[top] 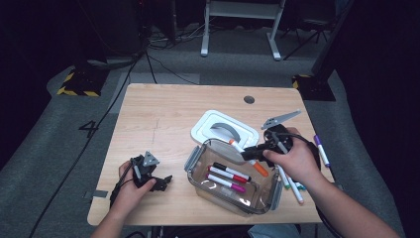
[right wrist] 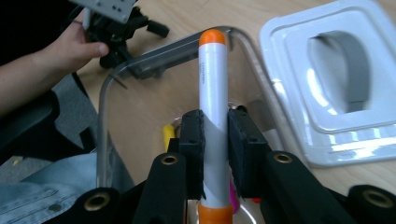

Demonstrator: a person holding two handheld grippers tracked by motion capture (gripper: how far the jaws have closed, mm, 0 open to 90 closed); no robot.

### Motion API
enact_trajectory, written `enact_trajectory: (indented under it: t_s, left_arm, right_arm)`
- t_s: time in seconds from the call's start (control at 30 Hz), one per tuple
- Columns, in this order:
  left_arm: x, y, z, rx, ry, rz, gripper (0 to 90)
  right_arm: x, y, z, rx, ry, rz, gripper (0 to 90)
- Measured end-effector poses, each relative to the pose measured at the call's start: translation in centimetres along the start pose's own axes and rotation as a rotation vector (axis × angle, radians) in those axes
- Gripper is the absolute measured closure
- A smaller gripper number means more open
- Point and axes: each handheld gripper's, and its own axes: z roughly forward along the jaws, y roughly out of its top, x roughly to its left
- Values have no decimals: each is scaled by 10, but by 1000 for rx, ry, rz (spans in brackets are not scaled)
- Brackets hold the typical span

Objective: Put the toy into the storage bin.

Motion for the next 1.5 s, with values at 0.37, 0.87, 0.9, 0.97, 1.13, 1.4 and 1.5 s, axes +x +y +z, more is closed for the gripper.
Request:
enact_trajectory:
  t_s: [0.37,0.87,0.9,0.97,1.13,1.4,1.5]
  left_arm:
    - [0,0,0,0,1,-1,13]
    - [0,0,0,0,2,-1,13]
    - [0,0,0,0,2,-1,13]
    - [0,0,0,0,2,-1,13]
    - [0,0,0,0,1,-1,13]
    - [0,0,0,0,0,0,13]
    - [0,0,0,0,2,-1,13]
  right_arm:
    - [22,0,44,116,78,-50,771]
    - [32,-10,106,323,128,-86,772]
    - [32,-11,109,334,131,-86,772]
    - [31,-12,115,353,138,-82,772]
    - [28,-16,125,385,153,-77,771]
    - [24,-22,136,414,186,-81,771]
    - [24,-24,140,424,191,-76,771]
